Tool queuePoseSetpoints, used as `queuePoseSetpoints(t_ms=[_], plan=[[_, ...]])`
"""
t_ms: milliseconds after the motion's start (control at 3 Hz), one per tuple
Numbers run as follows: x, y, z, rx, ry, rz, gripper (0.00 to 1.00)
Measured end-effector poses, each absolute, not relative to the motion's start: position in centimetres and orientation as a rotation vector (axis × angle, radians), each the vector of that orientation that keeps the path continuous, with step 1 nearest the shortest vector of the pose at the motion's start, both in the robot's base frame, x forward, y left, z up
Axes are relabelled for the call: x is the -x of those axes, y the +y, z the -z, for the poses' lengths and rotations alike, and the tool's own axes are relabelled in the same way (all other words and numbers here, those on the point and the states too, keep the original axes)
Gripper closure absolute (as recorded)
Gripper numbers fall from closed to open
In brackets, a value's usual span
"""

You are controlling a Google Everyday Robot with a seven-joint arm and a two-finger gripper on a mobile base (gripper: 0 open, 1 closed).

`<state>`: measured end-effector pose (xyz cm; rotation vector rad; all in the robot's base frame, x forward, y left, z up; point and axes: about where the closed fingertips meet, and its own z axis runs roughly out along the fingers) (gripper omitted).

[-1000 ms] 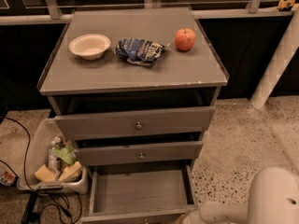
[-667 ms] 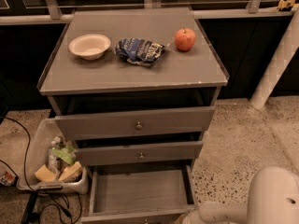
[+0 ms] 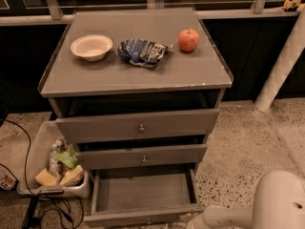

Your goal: Close bottom drawer

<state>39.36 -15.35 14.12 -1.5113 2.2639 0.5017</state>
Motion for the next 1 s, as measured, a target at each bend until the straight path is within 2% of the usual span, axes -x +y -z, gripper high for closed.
queuePoseSetpoints(t_ms=[333,1000], plan=[[-42.7,-14.8,-15.5,1.504,2.192,-0.487,0.17],[-52.4,-15.3,-17.7,1.496,2.098,-0.439,0.62]])
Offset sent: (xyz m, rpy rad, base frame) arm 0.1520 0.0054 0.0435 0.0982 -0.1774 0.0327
